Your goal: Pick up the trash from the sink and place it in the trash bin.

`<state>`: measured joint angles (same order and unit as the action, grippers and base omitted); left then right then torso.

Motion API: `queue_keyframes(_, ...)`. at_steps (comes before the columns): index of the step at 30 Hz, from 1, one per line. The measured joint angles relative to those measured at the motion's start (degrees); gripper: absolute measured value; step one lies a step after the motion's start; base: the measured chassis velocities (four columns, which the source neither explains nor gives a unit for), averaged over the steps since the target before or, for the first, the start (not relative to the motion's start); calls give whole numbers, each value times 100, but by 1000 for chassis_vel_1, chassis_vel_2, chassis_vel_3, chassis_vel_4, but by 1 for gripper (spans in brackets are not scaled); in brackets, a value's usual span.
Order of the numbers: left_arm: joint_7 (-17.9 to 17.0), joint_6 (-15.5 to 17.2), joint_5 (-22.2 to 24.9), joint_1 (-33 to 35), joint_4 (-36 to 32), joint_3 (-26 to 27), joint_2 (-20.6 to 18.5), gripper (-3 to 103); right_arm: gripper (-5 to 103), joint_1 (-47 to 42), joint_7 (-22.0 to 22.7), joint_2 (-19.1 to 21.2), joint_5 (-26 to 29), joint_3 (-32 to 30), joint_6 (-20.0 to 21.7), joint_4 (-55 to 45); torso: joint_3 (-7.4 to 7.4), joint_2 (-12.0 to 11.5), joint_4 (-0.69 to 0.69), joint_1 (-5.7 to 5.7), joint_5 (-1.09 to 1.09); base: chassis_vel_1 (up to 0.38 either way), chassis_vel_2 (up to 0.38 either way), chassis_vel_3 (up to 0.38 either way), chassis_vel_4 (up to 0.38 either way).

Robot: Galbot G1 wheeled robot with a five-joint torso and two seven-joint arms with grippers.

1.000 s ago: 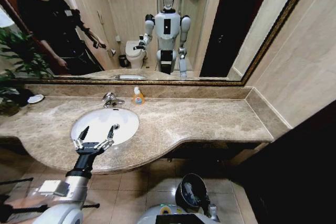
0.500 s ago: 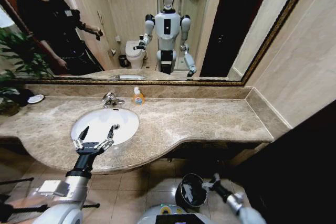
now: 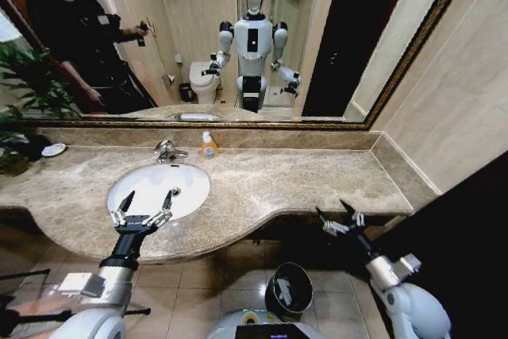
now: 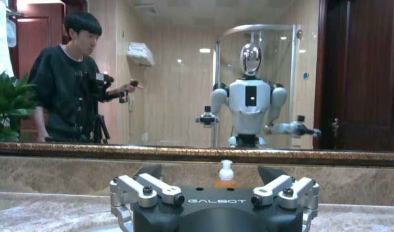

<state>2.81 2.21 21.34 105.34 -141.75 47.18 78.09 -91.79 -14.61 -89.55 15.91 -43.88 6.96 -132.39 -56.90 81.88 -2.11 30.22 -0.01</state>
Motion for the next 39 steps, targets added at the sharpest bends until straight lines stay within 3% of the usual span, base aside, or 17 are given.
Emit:
queue_keyframes(1,-1,0,0,0,0,0,0,100,100,28,688,-3,-308,486,-104,-117,0,0,-1,0,0,0,0,0,0)
queue_keyframes(3,-1,0,0,0,0,-1,0,100,100,26,1254,-76,-942,1073,-223,-200,0,0,-1,1,0,0,0,0,0)
queue_keyframes(9,-1,0,0,0,0,0,0,100,100,-114,1674,-255,-1933,1839,2,-60,0,0,0,0,0,0,0,0,0)
queue_keyframes(11,-1,0,0,0,0,0,0,100,100,-134,1665,-255,-1978,1844,-19,9,0,0,0,0,0,0,0,0,0)
queue_keyframes(17,-1,0,0,0,0,0,0,100,100,325,802,4,-1315,1286,-258,836,0,0,0,0,1,0,0,0,0)
queue_keyframes(29,-1,0,0,0,0,0,0,100,100,988,1045,425,-627,1026,79,1125,-1,0,0,1,1,0,0,0,0)
queue_keyframes(39,-1,0,0,0,0,0,0,100,100,995,1105,494,-638,1025,95,1156,0,0,0,0,1,0,0,0,0)
